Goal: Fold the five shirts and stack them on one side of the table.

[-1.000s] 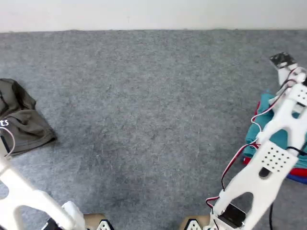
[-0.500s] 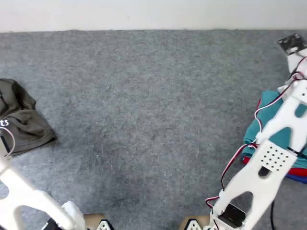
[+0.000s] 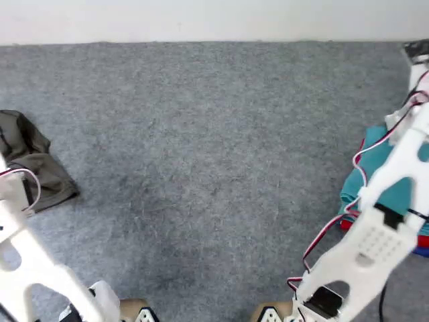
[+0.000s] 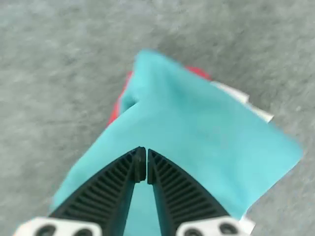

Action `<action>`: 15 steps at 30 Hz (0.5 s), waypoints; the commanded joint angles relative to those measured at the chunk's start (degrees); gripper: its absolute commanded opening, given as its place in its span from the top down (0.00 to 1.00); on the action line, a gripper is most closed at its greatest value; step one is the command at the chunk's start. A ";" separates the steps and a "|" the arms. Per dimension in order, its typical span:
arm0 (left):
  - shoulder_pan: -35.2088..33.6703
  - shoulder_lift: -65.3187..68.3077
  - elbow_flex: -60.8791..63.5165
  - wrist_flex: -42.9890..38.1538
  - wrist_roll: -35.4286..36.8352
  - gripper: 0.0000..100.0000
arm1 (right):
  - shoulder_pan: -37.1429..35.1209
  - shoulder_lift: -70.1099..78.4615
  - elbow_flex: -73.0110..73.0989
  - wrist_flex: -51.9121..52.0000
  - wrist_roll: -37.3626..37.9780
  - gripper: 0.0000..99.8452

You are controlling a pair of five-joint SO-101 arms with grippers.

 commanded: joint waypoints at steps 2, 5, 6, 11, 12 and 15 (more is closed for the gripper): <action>0.44 2.64 -0.57 -1.32 -4.75 0.83 | -3.65 -19.30 20.92 2.33 -1.32 0.99; 1.85 10.81 -0.92 -2.46 -7.56 0.82 | -6.11 -26.86 34.81 2.24 -1.32 0.99; 2.73 13.80 -1.71 -2.20 -8.88 0.82 | -7.08 -28.79 39.21 2.15 -1.32 0.99; 5.36 26.46 -10.15 -2.02 -8.79 0.82 | -11.47 -36.70 55.65 2.15 -1.41 0.99; 5.36 28.48 -12.09 -2.02 -9.05 0.82 | -12.00 -37.76 57.58 2.15 -1.41 0.99; 5.36 34.81 -16.48 -1.93 -9.32 0.78 | -12.62 -39.78 62.07 2.07 -1.41 0.99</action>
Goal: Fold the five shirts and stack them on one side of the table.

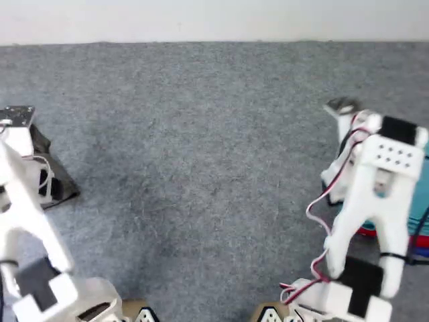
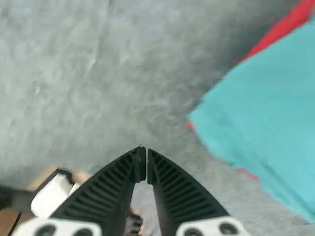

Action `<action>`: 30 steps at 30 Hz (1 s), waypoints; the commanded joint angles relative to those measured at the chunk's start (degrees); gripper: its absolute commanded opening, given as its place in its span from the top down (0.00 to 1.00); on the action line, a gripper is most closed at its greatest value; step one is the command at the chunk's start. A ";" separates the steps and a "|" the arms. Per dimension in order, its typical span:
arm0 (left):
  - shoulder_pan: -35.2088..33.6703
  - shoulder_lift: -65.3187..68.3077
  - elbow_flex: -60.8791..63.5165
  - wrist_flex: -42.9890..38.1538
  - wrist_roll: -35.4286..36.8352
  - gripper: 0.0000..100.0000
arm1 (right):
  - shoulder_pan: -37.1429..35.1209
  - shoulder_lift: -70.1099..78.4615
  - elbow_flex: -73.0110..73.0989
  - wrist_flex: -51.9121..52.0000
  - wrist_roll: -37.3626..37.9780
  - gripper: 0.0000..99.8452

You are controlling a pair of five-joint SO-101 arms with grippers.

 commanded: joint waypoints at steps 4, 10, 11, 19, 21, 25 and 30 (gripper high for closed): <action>0.88 12.75 -10.77 0.88 -0.53 0.76 | -0.84 -4.70 6.68 2.07 -0.62 0.99; 2.81 24.18 -18.33 0.53 -0.26 0.76 | -0.84 -4.70 10.29 2.07 -0.62 0.99; 3.25 25.76 -19.65 0.53 -0.18 0.76 | -0.84 -4.97 10.73 2.07 -0.62 0.99; 6.95 39.47 -31.87 0.35 4.48 0.76 | -0.66 -5.23 11.25 2.24 -6.33 0.99; 7.03 43.16 -35.82 0.35 6.86 0.78 | -0.66 -5.23 11.25 2.24 -8.62 0.99; 7.03 50.11 -42.95 2.90 7.56 0.86 | -0.48 -5.23 11.25 2.24 -10.11 0.99; 7.12 54.24 -53.93 10.64 7.56 0.95 | -0.48 -5.23 11.25 2.24 -10.20 0.99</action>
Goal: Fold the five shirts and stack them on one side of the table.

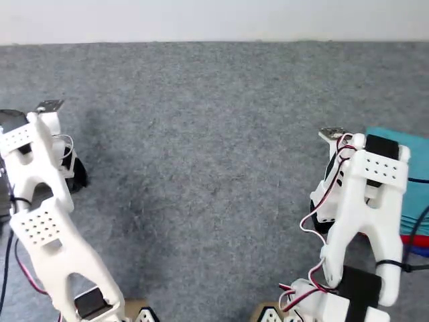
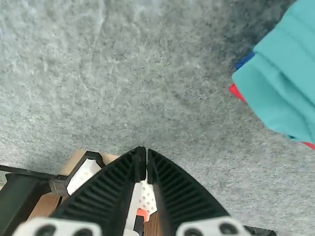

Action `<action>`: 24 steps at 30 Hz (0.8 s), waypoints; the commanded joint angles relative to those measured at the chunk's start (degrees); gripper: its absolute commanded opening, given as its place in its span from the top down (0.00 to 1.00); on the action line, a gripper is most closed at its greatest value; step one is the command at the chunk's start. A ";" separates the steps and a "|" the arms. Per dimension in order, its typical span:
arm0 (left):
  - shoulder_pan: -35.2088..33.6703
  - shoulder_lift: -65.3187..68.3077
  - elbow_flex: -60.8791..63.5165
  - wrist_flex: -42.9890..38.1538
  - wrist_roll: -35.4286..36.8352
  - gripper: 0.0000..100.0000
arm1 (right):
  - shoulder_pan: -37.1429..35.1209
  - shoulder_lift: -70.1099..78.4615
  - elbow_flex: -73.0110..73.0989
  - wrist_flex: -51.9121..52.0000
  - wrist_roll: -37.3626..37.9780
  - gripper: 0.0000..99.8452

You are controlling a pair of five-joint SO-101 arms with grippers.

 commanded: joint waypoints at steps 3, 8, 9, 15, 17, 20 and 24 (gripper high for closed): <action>0.97 2.20 -14.20 6.51 0.53 0.99 | -0.40 -2.95 0.00 2.24 -0.70 0.99; 3.60 0.00 -22.02 7.74 0.97 0.99 | -0.40 -2.95 0.00 2.24 -0.70 0.99; 4.57 -1.41 -22.02 7.74 0.97 0.99 | -0.40 -2.95 0.00 2.24 -0.70 0.99; 12.48 -12.31 -22.37 7.56 3.87 0.99 | -0.40 -2.95 0.00 2.24 -0.70 0.99; 16.35 -16.53 -22.37 7.56 5.19 0.99 | -0.40 -2.95 0.09 2.24 -0.70 0.99; 22.77 -22.68 -22.37 7.47 5.45 0.99 | -0.40 -2.86 0.09 2.24 -0.70 0.99; 31.56 -30.42 -22.37 7.47 5.45 0.99 | -0.40 -2.42 0.09 2.24 -0.70 0.99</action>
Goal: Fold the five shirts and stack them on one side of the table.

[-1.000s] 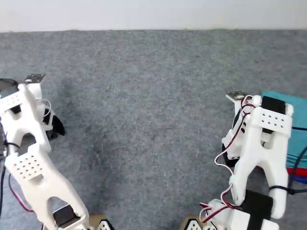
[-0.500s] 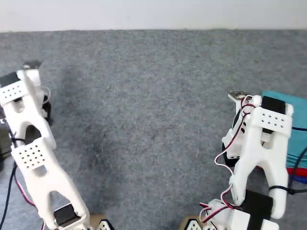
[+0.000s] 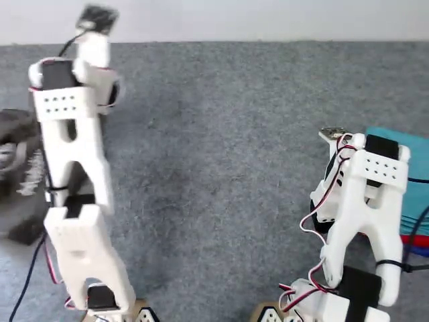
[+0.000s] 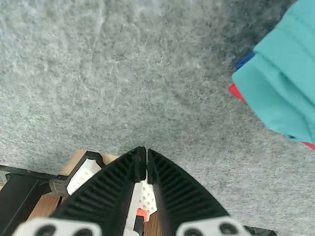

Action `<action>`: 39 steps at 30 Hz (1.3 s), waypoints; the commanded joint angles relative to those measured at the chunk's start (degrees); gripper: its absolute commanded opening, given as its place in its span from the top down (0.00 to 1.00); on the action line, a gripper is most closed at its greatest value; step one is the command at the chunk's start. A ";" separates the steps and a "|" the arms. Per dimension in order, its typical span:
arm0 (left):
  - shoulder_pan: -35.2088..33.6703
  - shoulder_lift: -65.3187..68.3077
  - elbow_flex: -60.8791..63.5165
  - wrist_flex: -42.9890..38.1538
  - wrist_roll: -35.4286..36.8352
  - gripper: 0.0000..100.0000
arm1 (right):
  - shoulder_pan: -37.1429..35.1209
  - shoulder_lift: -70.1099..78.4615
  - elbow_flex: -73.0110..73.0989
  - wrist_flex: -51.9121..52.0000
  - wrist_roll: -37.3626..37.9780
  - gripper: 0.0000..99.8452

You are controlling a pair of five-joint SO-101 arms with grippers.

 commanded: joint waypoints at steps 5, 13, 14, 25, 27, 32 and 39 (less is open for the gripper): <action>18.11 -14.33 -2.51 0.70 0.70 0.99 | -0.40 -2.42 2.37 2.15 -0.70 0.99; 32.97 -17.23 -1.98 0.88 0.79 0.99 | -0.40 -2.95 7.82 2.15 -0.70 0.99; 34.02 -17.93 -1.98 0.97 0.79 0.99 | -0.40 -2.95 7.82 2.15 -0.70 0.99; 37.71 -47.38 43.65 0.88 0.44 0.99 | 4.62 -3.03 -5.63 2.15 -0.79 0.99; 35.52 -54.86 53.58 0.88 -0.44 0.99 | 4.35 -2.68 -9.49 2.15 -0.70 0.99; 24.53 -72.62 70.55 0.88 -2.90 0.99 | 2.59 -2.33 -16.62 -0.40 -0.79 0.99; -1.49 -89.14 83.82 0.88 -11.69 0.99 | -7.34 -2.33 -20.31 -5.85 -0.79 0.99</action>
